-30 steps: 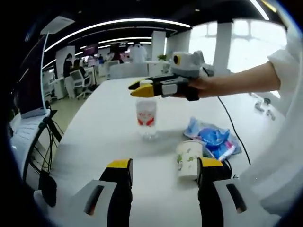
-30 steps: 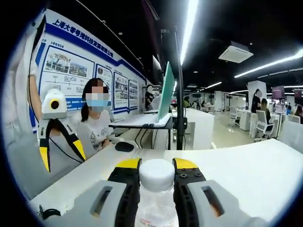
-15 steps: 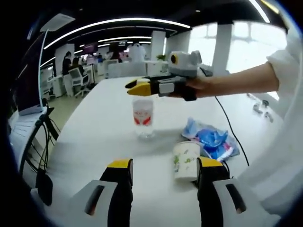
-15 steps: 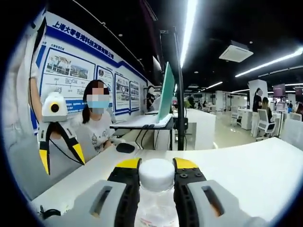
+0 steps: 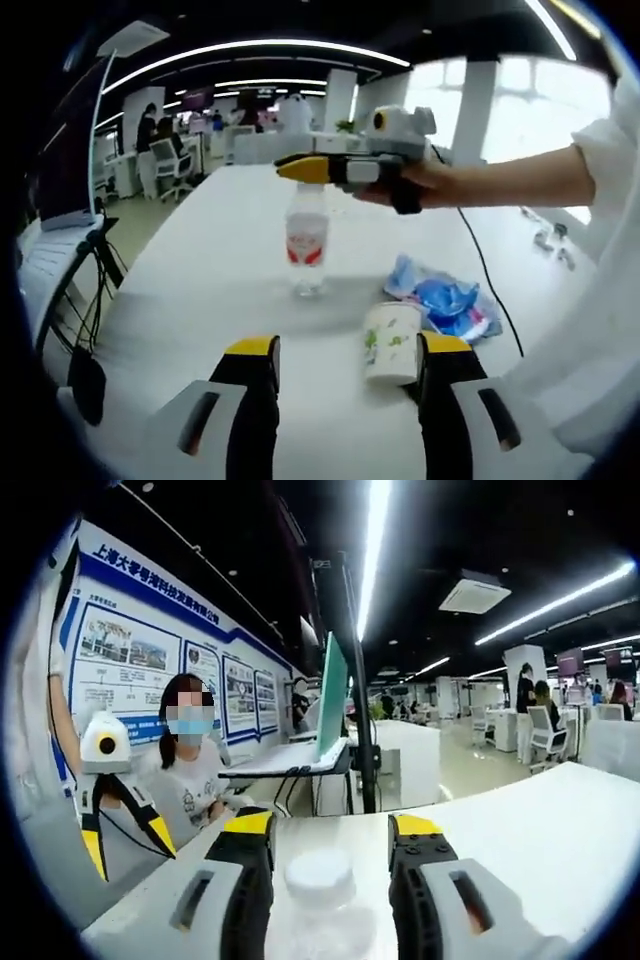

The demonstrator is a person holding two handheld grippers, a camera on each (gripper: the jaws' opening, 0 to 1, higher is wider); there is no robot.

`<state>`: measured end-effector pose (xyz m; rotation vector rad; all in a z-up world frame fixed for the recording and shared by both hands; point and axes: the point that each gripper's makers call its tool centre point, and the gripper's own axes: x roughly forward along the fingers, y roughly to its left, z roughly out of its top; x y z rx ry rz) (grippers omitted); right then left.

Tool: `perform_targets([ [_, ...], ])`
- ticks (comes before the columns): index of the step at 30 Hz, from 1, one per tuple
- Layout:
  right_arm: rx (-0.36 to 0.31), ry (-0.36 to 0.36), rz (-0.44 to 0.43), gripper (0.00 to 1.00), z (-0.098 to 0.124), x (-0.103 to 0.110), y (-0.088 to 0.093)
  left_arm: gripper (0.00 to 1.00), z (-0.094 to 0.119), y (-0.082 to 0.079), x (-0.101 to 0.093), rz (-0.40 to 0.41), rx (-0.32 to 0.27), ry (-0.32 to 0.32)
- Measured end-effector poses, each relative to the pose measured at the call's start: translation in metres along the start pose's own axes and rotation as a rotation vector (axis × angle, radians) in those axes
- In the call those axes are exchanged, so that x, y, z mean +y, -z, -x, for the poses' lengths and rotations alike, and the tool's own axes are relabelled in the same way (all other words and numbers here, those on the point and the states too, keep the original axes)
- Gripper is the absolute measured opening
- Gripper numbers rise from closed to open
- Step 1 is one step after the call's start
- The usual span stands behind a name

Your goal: Arrange the tabletop items into an orderly group along one side of the table until the central work area is clear of visible clutter.

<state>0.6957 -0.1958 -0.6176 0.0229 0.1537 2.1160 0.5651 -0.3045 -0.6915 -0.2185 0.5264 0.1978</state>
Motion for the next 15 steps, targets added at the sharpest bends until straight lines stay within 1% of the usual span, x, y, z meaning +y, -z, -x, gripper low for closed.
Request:
perform_targets([
  [2,-0.004,0.019,-0.004,0.53,0.006,-0.002,-0.002,0.52,0.000,-0.001,-0.001,-0.003,-0.004,0.006],
  [4,0.005,0.038,-0.017,0.56,0.012,-0.001,-0.002,0.55,-0.001,-0.001,-0.002,-0.008,-0.005,0.011],
  [8,0.023,0.065,-0.049,0.57,0.028,0.001,0.003,0.67,-0.004,-0.001,-0.001,-0.032,-0.002,0.011],
  [12,0.043,0.106,-0.087,0.59,0.044,0.001,0.010,0.68,-0.003,-0.005,-0.003,-0.026,-0.012,0.023],
  [15,0.053,0.146,-0.099,0.60,0.055,0.006,0.013,0.68,-0.004,-0.006,-0.006,-0.044,-0.007,0.036],
])
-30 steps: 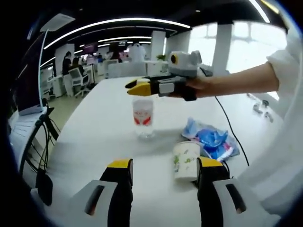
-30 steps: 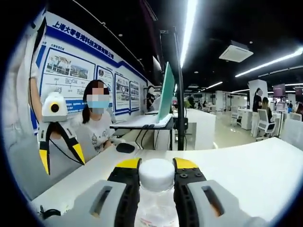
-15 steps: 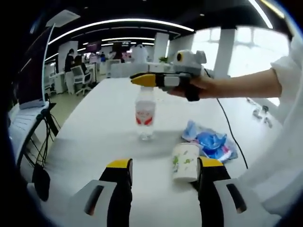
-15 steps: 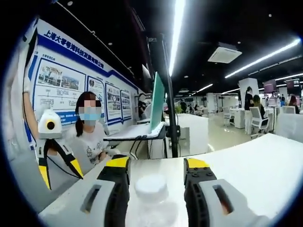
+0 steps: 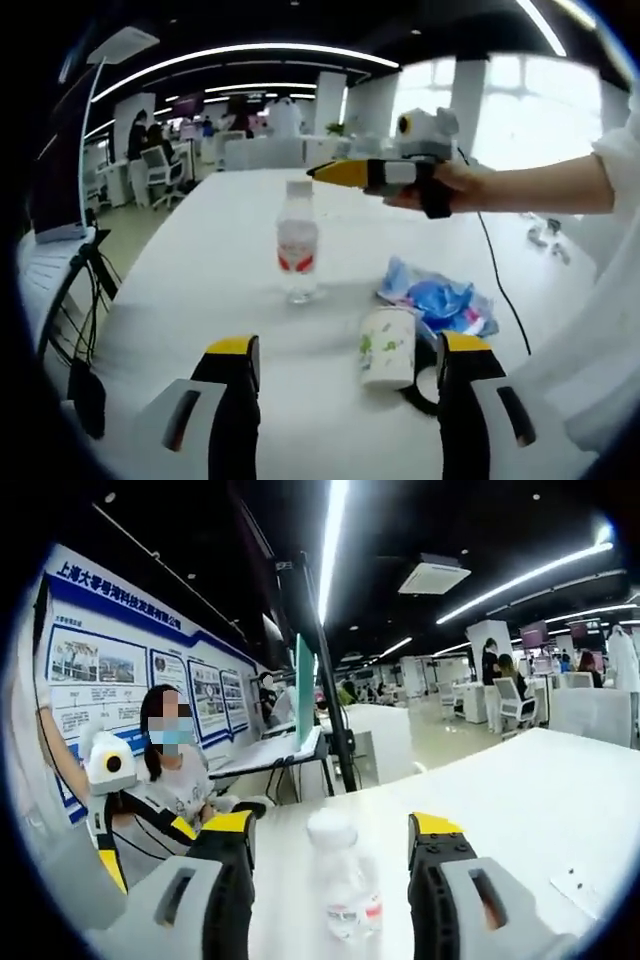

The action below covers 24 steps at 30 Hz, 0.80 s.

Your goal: Arrange the tabletop items into an orderly group along one side of the table until the central work area is clear of visible clutter.

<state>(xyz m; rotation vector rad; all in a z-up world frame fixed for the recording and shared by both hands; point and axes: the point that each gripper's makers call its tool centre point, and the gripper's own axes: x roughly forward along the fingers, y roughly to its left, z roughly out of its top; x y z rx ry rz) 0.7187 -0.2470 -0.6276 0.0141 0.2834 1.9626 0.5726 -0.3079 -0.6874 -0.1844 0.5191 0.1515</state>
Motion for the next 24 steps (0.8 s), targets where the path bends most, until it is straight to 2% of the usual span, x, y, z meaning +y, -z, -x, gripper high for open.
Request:
perform_targets([
  [16,0.016,0.098,-0.002,0.60,0.040,0.007,0.007,0.68,0.006,0.005,-0.008,-0.016,0.024,0.041],
  [24,0.033,0.136,-0.006,0.59,0.056,0.011,0.016,0.68,0.012,0.003,-0.003,-0.029,0.018,0.050],
])
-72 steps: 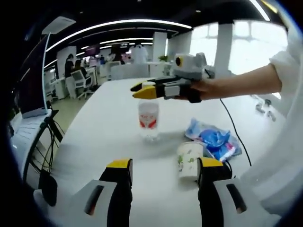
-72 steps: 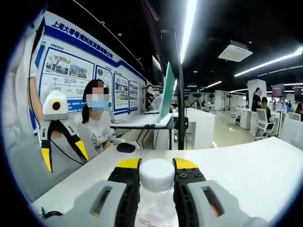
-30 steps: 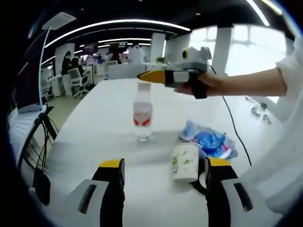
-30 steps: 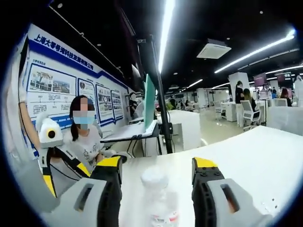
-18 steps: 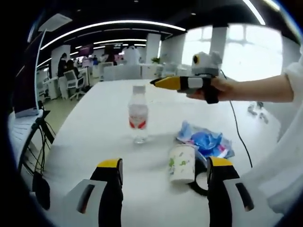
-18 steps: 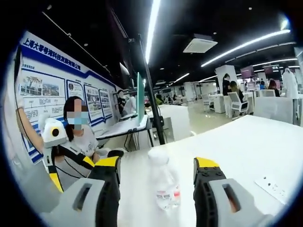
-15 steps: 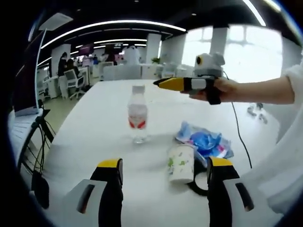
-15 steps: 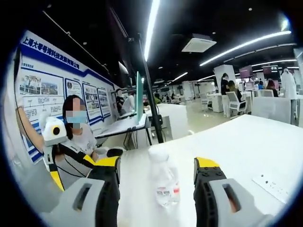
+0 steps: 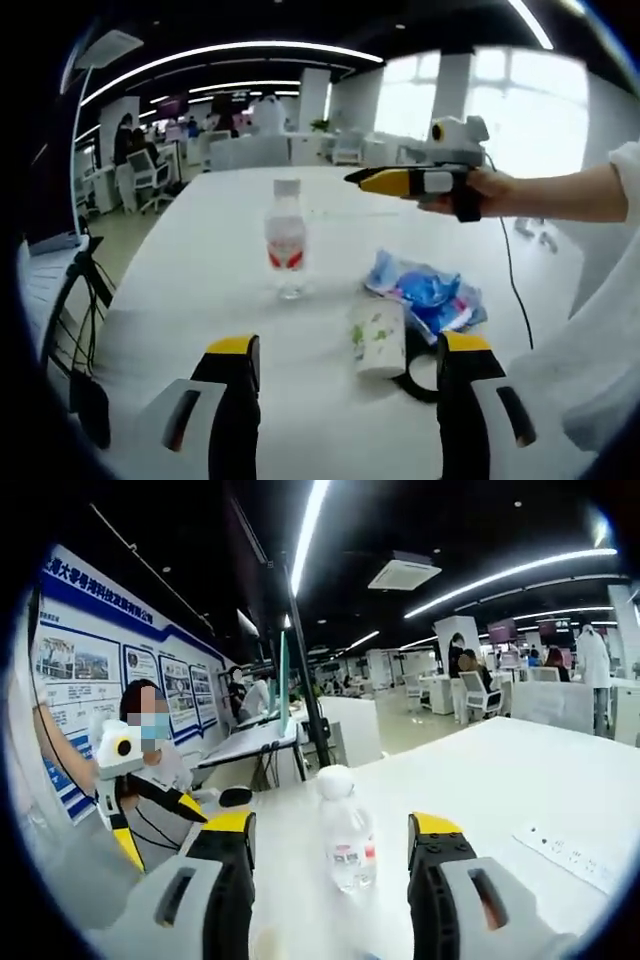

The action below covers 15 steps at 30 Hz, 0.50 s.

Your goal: Arrange the tabletop items into an orderly group along one side of the table until the central work area is clear of visible clutter.

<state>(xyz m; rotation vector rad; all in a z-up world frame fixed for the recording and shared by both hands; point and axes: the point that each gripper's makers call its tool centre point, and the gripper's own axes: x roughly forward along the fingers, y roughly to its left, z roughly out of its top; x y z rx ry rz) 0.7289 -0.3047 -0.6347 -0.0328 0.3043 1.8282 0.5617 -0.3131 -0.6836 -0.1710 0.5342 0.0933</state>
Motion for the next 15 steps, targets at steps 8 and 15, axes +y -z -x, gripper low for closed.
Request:
perform_targets([
  [8,0.019,0.037,-0.006,0.58,0.013,0.005,0.009,0.68,0.004,0.004,0.002,-0.023,0.019,0.027],
  [15,0.020,0.063,-0.009,0.58,0.018,0.012,0.010,0.67,0.004,0.005,0.002,-0.034,0.025,0.047],
])
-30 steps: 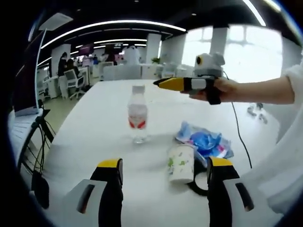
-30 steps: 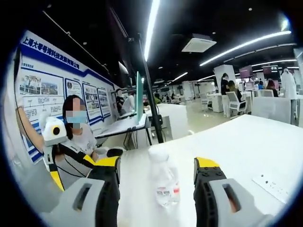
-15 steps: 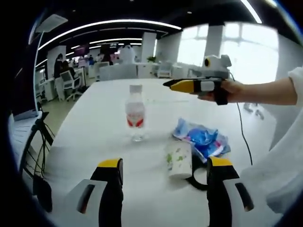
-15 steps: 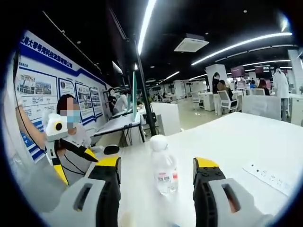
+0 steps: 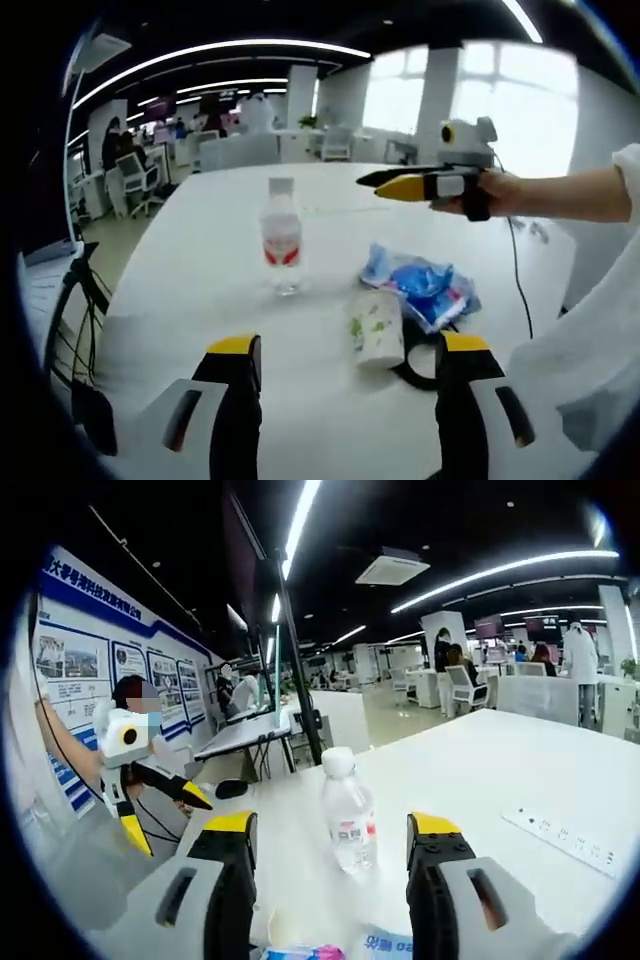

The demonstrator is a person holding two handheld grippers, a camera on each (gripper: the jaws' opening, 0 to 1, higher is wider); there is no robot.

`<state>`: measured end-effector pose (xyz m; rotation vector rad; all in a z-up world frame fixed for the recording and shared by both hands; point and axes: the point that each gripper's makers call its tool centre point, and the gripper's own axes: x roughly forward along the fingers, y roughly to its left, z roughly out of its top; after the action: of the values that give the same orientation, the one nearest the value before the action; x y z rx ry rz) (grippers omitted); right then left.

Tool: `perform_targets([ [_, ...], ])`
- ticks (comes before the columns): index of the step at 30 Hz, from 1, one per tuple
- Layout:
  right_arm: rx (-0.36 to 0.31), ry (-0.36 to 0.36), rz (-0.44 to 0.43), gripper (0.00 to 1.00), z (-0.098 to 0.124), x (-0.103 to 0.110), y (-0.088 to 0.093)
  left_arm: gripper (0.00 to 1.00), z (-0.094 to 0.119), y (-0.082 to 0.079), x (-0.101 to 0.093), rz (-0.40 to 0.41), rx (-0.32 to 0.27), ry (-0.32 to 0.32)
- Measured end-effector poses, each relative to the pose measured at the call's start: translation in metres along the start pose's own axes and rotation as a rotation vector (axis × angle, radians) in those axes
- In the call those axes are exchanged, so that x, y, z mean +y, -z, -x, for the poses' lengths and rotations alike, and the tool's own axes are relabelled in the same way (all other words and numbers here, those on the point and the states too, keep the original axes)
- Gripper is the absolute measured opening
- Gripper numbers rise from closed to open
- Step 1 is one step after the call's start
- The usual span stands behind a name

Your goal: Arrange the tabletop items into an orderly group along one side of the table until the central work area is clear of visible clutter.

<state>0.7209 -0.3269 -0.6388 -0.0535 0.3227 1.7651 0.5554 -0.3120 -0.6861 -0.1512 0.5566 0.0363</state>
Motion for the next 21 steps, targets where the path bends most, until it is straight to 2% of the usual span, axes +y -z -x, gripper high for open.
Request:
perform_targets([
  [9,0.021,0.020,-0.018,0.58,0.004,0.002,0.009,0.67,0.001,-0.004,-0.002,-0.010,-0.007,0.018],
  [21,0.172,-0.014,-0.141,0.51,0.006,0.035,0.055,0.67,0.001,0.008,-0.005,0.030,0.007,0.027],
])
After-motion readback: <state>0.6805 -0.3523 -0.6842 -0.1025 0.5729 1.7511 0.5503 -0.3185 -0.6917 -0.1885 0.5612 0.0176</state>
